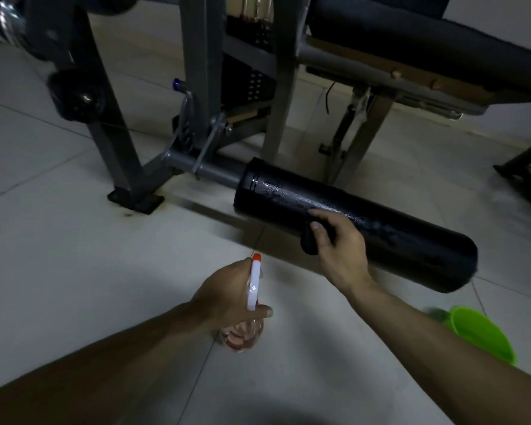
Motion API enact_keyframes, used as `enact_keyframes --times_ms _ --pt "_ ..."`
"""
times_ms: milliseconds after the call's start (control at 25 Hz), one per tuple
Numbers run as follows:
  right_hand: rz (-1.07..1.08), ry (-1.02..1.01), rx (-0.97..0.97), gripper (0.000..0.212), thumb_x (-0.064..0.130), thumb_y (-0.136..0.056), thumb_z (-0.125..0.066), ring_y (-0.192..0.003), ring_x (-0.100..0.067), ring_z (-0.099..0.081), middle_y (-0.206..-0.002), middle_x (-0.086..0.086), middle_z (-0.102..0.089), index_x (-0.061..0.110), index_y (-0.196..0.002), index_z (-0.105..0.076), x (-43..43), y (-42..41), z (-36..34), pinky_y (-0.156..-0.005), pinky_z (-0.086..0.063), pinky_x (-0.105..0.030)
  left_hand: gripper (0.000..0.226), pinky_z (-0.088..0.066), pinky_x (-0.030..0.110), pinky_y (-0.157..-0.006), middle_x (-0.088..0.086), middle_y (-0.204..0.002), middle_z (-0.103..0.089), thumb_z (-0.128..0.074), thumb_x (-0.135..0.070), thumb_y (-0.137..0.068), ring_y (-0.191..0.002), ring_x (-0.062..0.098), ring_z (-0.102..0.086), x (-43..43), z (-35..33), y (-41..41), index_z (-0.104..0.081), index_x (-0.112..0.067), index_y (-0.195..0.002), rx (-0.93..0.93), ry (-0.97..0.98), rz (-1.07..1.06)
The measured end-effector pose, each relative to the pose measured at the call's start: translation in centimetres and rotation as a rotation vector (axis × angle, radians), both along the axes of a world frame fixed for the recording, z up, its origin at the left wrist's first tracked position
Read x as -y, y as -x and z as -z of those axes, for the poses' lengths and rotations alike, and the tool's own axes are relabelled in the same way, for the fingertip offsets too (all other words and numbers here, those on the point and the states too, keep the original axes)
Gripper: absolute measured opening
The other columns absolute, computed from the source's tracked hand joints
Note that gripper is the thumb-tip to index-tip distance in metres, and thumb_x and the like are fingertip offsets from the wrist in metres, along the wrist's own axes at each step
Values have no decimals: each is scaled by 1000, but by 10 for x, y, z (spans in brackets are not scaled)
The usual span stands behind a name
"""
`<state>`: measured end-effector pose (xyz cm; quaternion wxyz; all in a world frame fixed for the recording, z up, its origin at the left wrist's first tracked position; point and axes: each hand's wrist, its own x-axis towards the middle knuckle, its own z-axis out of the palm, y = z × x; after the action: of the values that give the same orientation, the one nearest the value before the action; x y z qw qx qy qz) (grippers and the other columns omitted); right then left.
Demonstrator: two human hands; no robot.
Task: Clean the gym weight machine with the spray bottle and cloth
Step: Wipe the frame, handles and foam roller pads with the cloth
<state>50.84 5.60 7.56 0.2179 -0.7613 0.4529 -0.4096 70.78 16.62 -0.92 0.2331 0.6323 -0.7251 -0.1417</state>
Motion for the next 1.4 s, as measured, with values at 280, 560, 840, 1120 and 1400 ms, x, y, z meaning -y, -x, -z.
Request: enact_keyframes --times_ms 280,560,840,1120,1400 --pt "13 -114 59 25 24 -99 -63 -117 -5 -62 -121 14 -70 30 -123 -71 13 10 -5 -109 -50 -40 36 -54 29 -82 0 -107 -67 -70 -31 -83 -97 23 -66 37 38 25 -57 -20 -114 -89 -369 -75" --pt "221 234 -219 43 30 -102 -61 -122 -17 -57 -138 2 -61 27 -145 -54 60 20 -35 -94 -43 -25 56 -55 36 -98 1 -132 -61 -79 -11 -82 -117 22 -63 62 14 7 -57 -15 -134 -94 -626 80" --pt "167 263 -443 37 25 -105 -52 -120 -32 -55 -130 -8 -59 23 -141 -56 85 -3 -12 -102 -48 -46 31 -55 32 -81 -10 -120 -62 -68 -23 -89 -96 9 -63 86 -57 -23 -63 -32 -119 -518 445 -718" --pt "-139 395 -437 31 26 -104 -52 -108 -27 -62 -125 -4 -61 22 -133 -62 91 -126 -20 -85 -55 -43 27 -55 44 -99 16 -126 -67 -46 -7 -104 -119 31 -64 124 -54 -41 -67 -16 -118 -1823 -192 -873" --pt "-538 757 -777 38 19 -97 -62 -147 -32 -42 -147 -12 -55 21 -134 -66 90 -140 -3 -125 -24 -49 32 -59 50 -93 21 -112 -72 -46 -23 -104 -103 34 -72 119 -60 -55 -64 -5 -122 -2036 -187 -819"
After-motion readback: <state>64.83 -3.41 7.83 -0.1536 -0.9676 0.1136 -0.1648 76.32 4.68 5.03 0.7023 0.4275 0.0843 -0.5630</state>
